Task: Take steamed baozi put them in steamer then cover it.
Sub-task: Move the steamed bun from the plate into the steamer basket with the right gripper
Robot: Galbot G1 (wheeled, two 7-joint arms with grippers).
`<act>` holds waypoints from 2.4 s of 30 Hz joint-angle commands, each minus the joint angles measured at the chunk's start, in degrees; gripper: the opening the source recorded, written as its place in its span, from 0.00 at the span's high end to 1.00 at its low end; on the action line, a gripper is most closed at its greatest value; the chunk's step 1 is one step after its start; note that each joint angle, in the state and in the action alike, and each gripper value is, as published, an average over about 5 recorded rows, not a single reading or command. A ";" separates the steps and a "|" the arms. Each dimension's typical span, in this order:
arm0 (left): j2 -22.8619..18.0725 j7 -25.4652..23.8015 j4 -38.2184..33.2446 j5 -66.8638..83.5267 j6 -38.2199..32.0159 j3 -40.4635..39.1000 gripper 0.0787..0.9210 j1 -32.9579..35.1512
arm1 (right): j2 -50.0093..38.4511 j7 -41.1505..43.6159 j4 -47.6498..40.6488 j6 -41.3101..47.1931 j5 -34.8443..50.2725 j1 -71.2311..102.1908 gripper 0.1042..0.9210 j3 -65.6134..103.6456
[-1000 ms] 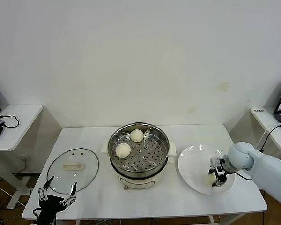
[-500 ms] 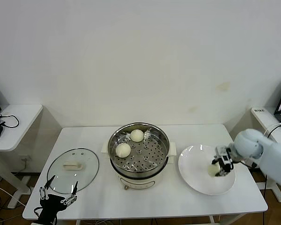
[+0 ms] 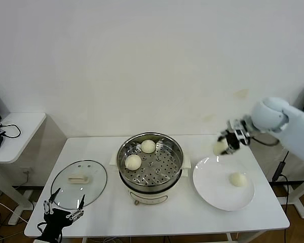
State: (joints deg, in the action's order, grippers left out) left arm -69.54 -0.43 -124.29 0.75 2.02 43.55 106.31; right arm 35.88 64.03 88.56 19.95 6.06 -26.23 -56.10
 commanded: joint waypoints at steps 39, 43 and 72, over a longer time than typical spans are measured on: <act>-2.84 0.11 -0.06 0.03 -0.11 2.38 0.12 -0.10 | 31.08 -7.20 0.75 -28.42 -15.63 -2.85 0.43 -20.92; -2.82 0.11 -0.02 0.01 -0.11 2.33 0.12 -0.18 | 30.73 -7.55 0.90 -28.33 -15.00 -2.05 0.43 -20.81; -1.44 0.03 0.29 -0.22 -0.09 1.48 0.12 -1.06 | 18.15 -4.23 2.29 -22.82 -1.87 -8.99 0.12 -13.67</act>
State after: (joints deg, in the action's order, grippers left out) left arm -71.57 -0.36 -124.05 0.53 1.86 45.11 105.36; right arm 61.12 58.21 91.34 -6.28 -2.54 -32.39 -74.11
